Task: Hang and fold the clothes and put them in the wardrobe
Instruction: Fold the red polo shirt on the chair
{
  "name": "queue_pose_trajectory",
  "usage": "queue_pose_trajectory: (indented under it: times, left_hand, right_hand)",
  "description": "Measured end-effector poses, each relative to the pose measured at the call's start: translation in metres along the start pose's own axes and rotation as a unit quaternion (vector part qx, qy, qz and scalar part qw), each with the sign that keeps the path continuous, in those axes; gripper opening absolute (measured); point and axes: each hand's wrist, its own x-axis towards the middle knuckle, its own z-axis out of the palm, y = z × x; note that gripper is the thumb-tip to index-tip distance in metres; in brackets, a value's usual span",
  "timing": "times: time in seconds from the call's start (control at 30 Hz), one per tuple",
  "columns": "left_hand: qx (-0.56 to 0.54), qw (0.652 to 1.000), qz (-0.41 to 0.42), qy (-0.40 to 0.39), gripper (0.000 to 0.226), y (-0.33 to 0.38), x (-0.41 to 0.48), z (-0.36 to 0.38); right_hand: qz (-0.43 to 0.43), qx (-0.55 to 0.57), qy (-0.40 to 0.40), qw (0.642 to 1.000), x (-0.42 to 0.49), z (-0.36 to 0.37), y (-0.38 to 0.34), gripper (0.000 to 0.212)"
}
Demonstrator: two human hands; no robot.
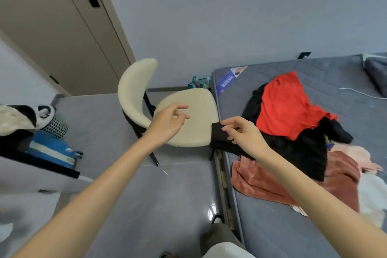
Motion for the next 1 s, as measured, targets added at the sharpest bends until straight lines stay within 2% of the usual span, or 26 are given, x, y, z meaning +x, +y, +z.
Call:
queue_pose_trajectory:
  times: [0.3,0.53,0.7,0.8,1.0]
  left_hand:
    - [0.021,0.993,-0.033,-0.108,0.028,0.012,0.096,0.139]
    - [0.040,0.982,-0.053,-0.175,0.029,-0.008,0.172,0.227]
    - [0.094,0.969,-0.027,-0.225,0.031,-0.036,0.235,0.306]
    - [0.104,0.955,0.000,-0.276,0.038,-0.043,0.267,0.354]
    - [0.113,0.918,0.086,-0.371,0.041,-0.060,0.308,0.442]
  right_hand:
    - [0.144,0.007,0.092,0.985,0.023,-0.089,0.119,0.021]
    - [0.261,0.003,0.161,0.952,0.063,-0.121,0.204,0.029]
    - [0.328,0.012,0.200,0.923,0.110,-0.129,0.264,0.037]
    - [0.373,0.042,0.246,0.894,0.140,-0.132,0.297,0.044]
    - [0.461,0.208,0.324,0.800,0.185,-0.144,0.363,0.057]
